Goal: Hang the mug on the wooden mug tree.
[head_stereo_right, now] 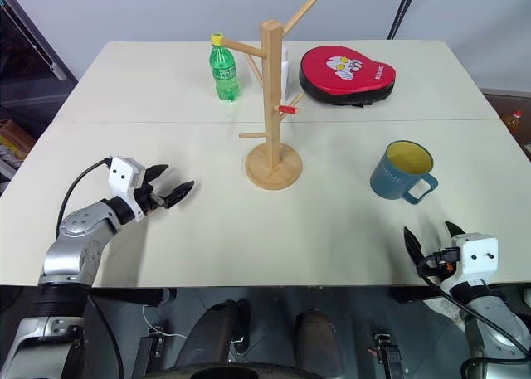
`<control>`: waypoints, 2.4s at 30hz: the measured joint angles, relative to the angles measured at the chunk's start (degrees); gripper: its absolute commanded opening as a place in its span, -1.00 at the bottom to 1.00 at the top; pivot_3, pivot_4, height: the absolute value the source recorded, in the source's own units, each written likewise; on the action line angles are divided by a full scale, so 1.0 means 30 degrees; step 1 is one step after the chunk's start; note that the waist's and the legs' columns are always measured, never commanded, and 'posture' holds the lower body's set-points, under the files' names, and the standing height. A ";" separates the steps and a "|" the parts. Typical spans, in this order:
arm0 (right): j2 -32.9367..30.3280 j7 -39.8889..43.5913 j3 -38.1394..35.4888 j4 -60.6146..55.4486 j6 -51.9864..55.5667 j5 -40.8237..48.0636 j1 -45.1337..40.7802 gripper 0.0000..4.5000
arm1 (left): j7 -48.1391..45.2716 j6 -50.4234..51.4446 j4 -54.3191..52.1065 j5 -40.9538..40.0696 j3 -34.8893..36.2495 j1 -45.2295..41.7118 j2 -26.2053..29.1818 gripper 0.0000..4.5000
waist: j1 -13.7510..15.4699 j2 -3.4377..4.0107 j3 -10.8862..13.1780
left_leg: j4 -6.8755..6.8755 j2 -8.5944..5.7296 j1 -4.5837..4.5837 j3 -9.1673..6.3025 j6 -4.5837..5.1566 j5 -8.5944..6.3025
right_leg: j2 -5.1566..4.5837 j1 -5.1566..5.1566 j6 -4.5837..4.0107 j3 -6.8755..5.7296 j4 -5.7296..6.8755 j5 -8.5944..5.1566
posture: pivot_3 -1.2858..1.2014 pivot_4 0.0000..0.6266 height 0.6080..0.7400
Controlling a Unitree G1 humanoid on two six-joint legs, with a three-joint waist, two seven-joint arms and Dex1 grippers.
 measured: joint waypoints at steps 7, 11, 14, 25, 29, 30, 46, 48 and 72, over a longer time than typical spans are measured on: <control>0.0009 -0.0092 0.0000 0.0200 -0.0460 -0.0022 0.0090 0.95 | -0.0223 -0.0032 0.0278 0.0141 -0.0054 -0.0330 -0.0005 1.00 | 0.0007 0.0000 0.0000 | 0.0000 0.0000 -0.0001 0.0000 0.0000 0.0000 | -0.0001 0.0002 0.0000 -0.0001 -0.0001 0.0000 | 0.03 -0.52 1.00; 0.0160 -0.0577 0.0000 0.0184 -0.0469 -0.0078 0.0174 0.95 | -0.0898 0.0214 -0.0086 -0.0076 -0.0287 -0.0368 -0.0171 1.00 | 0.0005 0.0000 0.0000 | 0.0000 0.0000 -0.0001 -0.0001 -0.0001 0.0000 | -0.0001 0.0002 0.0000 -0.0001 0.0000 0.0000 | 0.03 -0.52 1.00; 0.0591 -0.1355 -0.0003 -0.0238 -0.0158 -0.0078 0.0120 0.95 | -0.2216 0.0651 -0.1618 -0.0861 -0.0840 -0.0124 -0.0141 1.00 | -0.0026 0.0003 -0.0001 | 0.0000 0.0000 -0.0002 0.0000 -0.0001 -0.0001 | -0.0007 0.0000 -0.0001 0.0007 0.0000 0.0001 | 0.03 -0.52 1.00; 0.2179 -0.4958 0.0214 -0.3006 0.1635 -0.0633 -0.0616 0.95 | -0.6623 0.4041 -0.8626 -0.4215 -0.4380 0.0342 0.0798 1.00 | -0.0026 0.0123 -0.0070 | 0.0000 -0.0004 0.0001 0.0003 0.0000 0.0001 | -0.0014 0.0002 -0.0070 0.0025 -0.0008 -0.0027 | 0.03 -0.52 1.00; 0.2614 -0.6609 0.0340 -0.3129 0.2097 -0.1526 -0.1940 0.95 | -0.6614 0.4163 -0.9037 -0.4178 -0.5212 -0.0465 0.0561 1.00 | -0.0040 0.0133 -0.0076 | 0.0003 -0.0004 0.0001 0.0004 0.0002 0.0002 | 0.0009 0.0000 -0.0029 0.0029 -0.0008 -0.0002 | 0.03 -0.52 1.00; 0.2623 -0.6901 0.0531 -0.3127 0.2167 -0.1782 -0.2199 0.95 | -0.6576 0.4164 -0.9046 -0.4177 -0.5312 -0.0541 0.0460 1.00 | -0.0038 0.0137 -0.0078 | 0.0002 -0.0005 0.0000 0.0005 0.0004 0.0002 | 0.0014 0.0000 -0.0024 0.0029 -0.0008 0.0000 | 0.03 -0.52 1.00; 0.2678 -0.8359 0.1375 -0.1774 0.2707 -0.3176 -0.3910 0.95 | -0.6176 0.4045 -0.9195 -0.3794 -0.5389 -0.0551 0.0291 1.00 | -0.0024 0.0138 -0.0079 | 0.0011 -0.0006 0.0001 0.0007 0.0009 0.0006 | 0.0076 0.0005 -0.0013 0.0023 0.0004 0.0004 | 0.03 -0.52 1.00; 0.2670 -0.8451 0.1372 -0.1376 0.2696 -0.3223 -0.4006 0.95 | -0.6169 0.4045 -0.9206 -0.3794 -0.5389 -0.0550 0.0266 1.00 | -0.0027 0.0138 -0.0079 | 0.0011 -0.0006 0.0002 0.0006 0.0010 0.0006 | 0.0081 0.0005 -0.0013 0.0023 0.0005 0.0004 | 0.03 -0.52 1.00; 0.2311 -0.9063 0.1345 0.2284 0.1164 -0.3666 -0.6458 0.95 | -0.5822 0.3808 -0.9565 -0.3796 -0.5390 -0.0506 0.0054 1.00 | -0.0080 0.0138 -0.0079 | 0.0016 0.0000 0.0006 0.0005 0.0011 0.0008 | 0.0115 0.0007 -0.0011 0.0025 0.0015 0.0005 | 0.03 -0.52 1.00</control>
